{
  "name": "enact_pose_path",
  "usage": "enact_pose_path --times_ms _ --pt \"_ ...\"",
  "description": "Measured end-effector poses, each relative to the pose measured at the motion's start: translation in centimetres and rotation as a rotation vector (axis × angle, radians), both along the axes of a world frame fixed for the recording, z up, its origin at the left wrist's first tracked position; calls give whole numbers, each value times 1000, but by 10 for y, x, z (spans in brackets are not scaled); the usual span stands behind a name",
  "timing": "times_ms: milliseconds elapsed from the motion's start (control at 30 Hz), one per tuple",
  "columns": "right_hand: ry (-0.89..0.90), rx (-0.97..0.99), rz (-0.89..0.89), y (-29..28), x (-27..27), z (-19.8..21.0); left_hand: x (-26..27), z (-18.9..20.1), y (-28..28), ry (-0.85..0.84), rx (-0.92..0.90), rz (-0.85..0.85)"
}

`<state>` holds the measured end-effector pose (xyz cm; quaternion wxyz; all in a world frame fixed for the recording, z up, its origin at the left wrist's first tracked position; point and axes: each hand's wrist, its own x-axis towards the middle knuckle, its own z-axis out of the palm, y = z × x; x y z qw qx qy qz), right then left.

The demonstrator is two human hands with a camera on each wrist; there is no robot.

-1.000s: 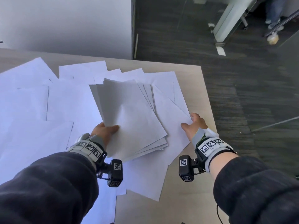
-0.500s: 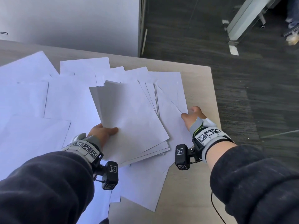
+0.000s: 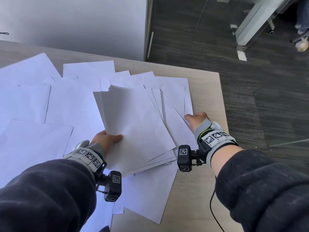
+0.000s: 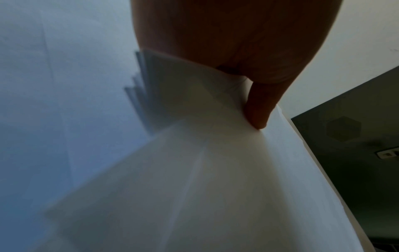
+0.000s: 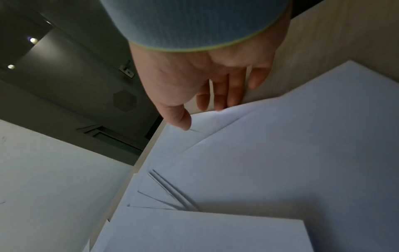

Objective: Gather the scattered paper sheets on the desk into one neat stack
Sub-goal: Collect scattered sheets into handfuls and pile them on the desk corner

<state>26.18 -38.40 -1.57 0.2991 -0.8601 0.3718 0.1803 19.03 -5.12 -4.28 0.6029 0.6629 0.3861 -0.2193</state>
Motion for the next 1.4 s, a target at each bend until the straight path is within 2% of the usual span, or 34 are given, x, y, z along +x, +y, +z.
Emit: enact_pose_path --times_ms 133,300,533,733,900,1100,1267,1400 --pt "-43 125 -66 -1 3 2 0 -1 1 0 -10 8" --pt "51 187 -30 1 2 11 -1 -5 2 5 -31 7" --pt "-133 355 -23 6 -7 17 -2 -4 0 1 -44 5" --pt "-7 275 113 5 -10 9 -1 -2 1 4 -44 2" --pt "-75 217 -37 -20 -28 16 -1 1 -1 7 -17 -10" --pt "-173 132 -250 -75 -69 25 -2 2 -1 21 30 -28" --pt "-160 81 -312 -102 -111 41 -3 9 -3 20 69 -68" --pt "-241 94 -354 -112 -137 51 -4 15 -4 22 130 -128"
